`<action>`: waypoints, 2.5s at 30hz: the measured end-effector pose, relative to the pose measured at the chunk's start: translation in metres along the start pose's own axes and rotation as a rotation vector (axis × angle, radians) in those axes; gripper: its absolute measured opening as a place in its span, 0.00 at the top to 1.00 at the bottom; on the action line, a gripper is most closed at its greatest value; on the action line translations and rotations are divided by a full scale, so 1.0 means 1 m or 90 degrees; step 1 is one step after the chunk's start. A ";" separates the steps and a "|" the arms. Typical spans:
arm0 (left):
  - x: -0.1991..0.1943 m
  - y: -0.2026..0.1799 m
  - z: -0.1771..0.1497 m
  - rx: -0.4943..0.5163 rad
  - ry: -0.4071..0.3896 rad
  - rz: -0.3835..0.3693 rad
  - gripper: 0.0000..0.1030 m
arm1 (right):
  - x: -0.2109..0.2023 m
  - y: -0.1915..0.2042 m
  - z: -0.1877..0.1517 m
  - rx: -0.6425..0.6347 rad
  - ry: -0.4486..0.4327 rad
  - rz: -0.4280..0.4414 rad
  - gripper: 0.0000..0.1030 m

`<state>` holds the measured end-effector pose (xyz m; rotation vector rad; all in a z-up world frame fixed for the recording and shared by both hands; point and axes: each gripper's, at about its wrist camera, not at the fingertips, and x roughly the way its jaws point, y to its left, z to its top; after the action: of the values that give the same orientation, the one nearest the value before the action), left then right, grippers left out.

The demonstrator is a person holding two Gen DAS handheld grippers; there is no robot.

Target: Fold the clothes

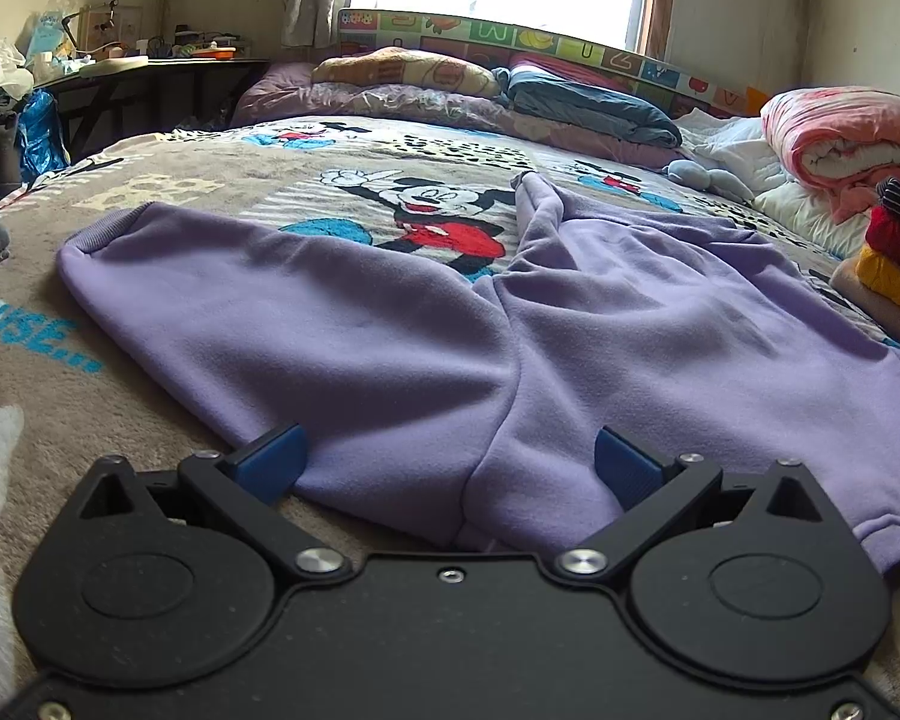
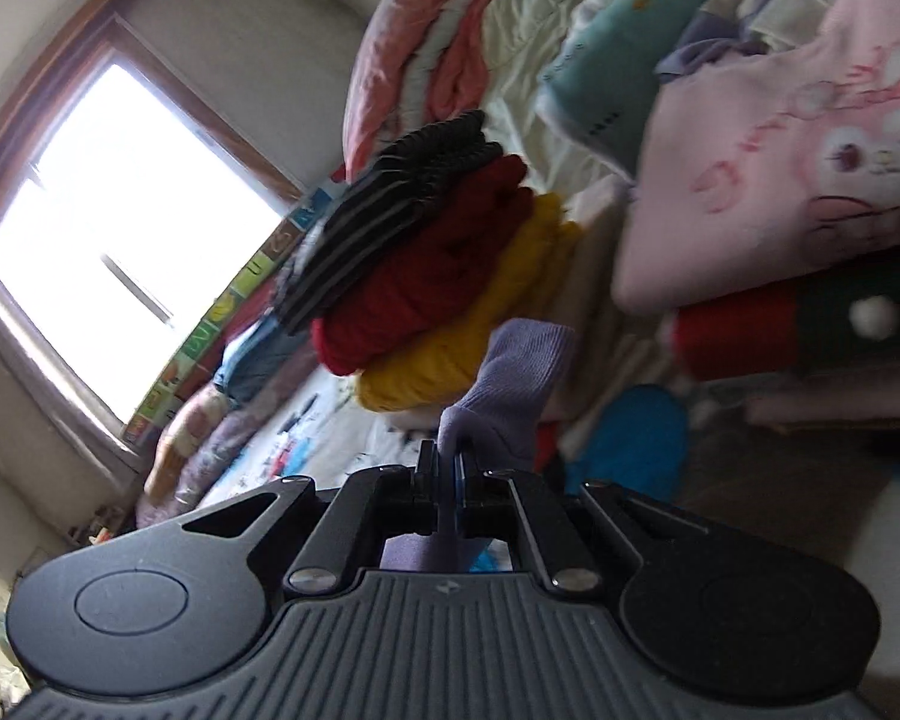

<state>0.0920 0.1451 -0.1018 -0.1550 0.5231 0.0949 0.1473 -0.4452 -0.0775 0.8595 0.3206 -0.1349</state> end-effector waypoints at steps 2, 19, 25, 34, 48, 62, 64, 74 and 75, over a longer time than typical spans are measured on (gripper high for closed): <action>0.000 0.000 0.000 0.000 0.000 0.000 0.00 | -0.002 -0.006 -0.001 -0.005 0.004 -0.015 0.93; -0.001 -0.001 -0.001 0.002 0.000 0.000 0.00 | -0.001 0.009 -0.015 -0.166 0.051 -0.082 0.68; -0.001 -0.002 -0.001 0.004 0.000 0.003 0.00 | -0.019 0.055 -0.035 -0.270 0.037 -0.022 0.68; -0.002 -0.003 -0.002 0.009 0.000 0.006 0.00 | -0.016 0.137 -0.146 -0.473 0.248 0.166 0.72; -0.038 -0.003 0.013 -0.031 -0.066 -0.019 0.00 | -0.037 0.093 -0.140 -0.436 0.179 0.042 0.74; -0.054 -0.193 -0.003 0.248 -0.037 -0.259 0.42 | -0.035 0.090 -0.164 -0.467 0.192 0.093 0.72; -0.041 -0.219 -0.013 0.282 0.004 -0.290 0.42 | -0.037 0.083 -0.156 -0.433 0.181 0.094 0.72; -0.015 -0.209 -0.044 0.234 0.071 -0.300 0.40 | -0.023 0.086 -0.141 -0.397 0.190 0.155 0.69; -0.015 -0.209 -0.044 0.235 0.072 -0.299 0.40 | -0.017 0.091 -0.141 -0.401 0.203 0.173 0.67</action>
<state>0.0844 -0.0694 -0.1061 0.0804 0.5951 -0.4696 0.1218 -0.2786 -0.0921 0.2866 0.5048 0.3469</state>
